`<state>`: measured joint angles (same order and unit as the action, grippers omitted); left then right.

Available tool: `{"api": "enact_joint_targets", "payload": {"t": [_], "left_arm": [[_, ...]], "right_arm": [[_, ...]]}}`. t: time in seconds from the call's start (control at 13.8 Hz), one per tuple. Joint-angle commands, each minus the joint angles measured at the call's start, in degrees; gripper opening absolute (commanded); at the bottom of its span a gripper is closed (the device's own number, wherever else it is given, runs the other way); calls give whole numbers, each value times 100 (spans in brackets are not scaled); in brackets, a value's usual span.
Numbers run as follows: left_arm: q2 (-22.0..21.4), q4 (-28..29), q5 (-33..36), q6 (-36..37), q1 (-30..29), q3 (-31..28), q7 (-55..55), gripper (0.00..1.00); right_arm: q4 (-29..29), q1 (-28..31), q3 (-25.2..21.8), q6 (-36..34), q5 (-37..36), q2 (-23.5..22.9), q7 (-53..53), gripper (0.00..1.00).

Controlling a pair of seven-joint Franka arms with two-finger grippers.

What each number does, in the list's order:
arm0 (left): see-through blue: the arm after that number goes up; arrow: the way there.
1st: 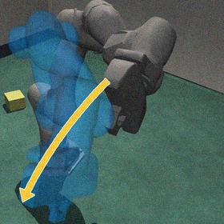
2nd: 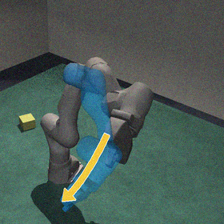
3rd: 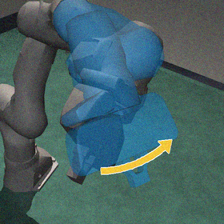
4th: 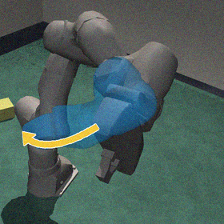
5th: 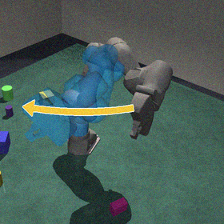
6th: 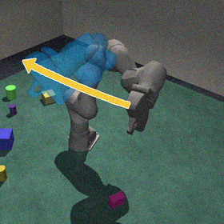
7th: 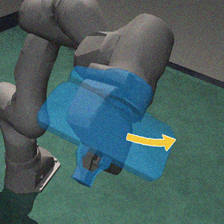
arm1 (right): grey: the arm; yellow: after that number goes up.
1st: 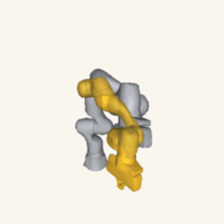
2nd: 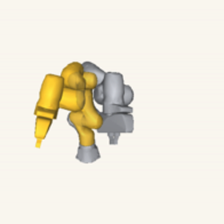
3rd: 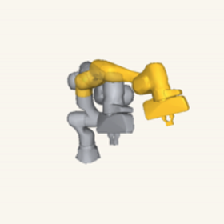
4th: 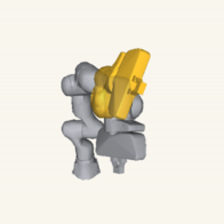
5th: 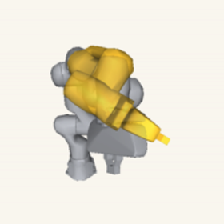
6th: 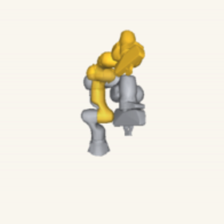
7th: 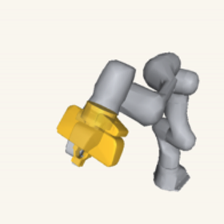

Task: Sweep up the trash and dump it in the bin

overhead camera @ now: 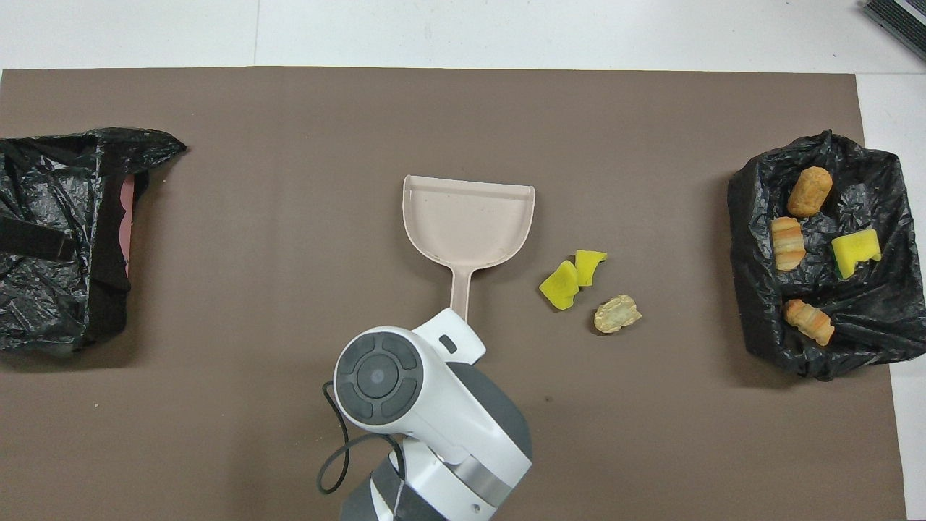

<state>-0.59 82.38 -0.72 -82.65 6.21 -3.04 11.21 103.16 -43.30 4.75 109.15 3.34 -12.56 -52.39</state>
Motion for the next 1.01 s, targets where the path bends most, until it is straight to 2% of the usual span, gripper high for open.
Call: {"api": "enact_joint_targets", "payload": {"t": [0.0, 0.29, 0.36, 0.72, 0.87, 0.94], "left_arm": [[-72, 50, 98, 56, -102, 75, 39, 100], [-72, 50, 107, 56, -102, 75, 39, 100], [-72, 50, 98, 56, -102, 75, 39, 100], [-90, 59, 89, 83, -41, 198, 4, 100], [-160, 190, 37, -39, -32, 443, -14, 100], [-195, 330, 37, -293, -32, 618, -83, 100]], "right_arm": [[905, -213, -9, 264, 561, 613, -219, 100], [2223, -740, -9, 949, 931, 1404, -456, 100], [2400, -846, -9, 1011, 958, 1484, -474, 100], [2989, -1250, 0, 1494, 1160, 1485, -641, 100], [3052, -1330, 0, 1574, 1186, 1424, -623, 100], [3078, -1382, 0, 1592, 1195, 1423, -580, 96]]}}
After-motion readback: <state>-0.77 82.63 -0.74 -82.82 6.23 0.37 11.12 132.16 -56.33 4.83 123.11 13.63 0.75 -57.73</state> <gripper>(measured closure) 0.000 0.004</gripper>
